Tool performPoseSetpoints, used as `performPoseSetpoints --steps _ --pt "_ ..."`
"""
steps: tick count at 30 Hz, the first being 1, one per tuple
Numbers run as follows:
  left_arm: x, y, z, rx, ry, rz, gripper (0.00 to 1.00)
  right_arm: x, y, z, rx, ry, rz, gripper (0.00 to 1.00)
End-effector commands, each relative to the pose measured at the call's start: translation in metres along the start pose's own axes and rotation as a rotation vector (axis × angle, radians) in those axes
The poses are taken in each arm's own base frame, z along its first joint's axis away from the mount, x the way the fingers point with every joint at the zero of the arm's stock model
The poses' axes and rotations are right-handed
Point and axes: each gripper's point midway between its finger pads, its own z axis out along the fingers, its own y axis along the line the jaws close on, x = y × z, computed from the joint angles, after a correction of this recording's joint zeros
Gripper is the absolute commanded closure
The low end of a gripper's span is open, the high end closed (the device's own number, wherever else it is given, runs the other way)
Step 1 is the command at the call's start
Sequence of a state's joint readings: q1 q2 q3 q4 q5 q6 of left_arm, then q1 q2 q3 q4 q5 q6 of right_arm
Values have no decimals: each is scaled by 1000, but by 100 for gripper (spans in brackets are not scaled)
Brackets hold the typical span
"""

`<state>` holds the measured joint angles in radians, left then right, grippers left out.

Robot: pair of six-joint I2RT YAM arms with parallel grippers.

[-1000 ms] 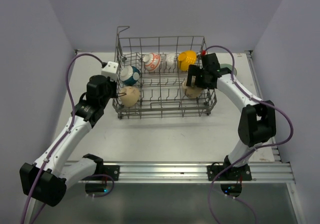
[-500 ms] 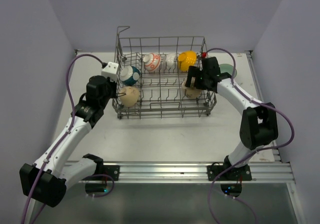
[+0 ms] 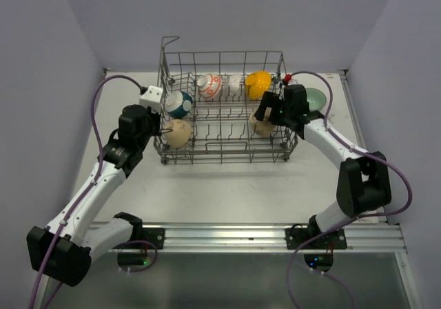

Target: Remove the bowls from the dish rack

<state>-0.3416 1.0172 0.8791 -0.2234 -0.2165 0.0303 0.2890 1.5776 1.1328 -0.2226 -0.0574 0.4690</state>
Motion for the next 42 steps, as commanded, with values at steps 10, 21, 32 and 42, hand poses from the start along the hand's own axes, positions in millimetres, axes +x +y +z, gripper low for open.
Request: performPoseSetpoints --steps 10,21,32,42 --pt "-6 -7 -1 46 -22 32 100 -1 52 -30 -330 -30 106 4" --pt "-5 -7 0 42 -17 16 100 16 48 -25 -417 -2 147 11" --pt "-1 -10 2 51 -2 14 97 25 28 -14 -518 3 244 12" --pt "1 -10 4 52 10 14 97 13 26 -25 -549 -46 231 14"
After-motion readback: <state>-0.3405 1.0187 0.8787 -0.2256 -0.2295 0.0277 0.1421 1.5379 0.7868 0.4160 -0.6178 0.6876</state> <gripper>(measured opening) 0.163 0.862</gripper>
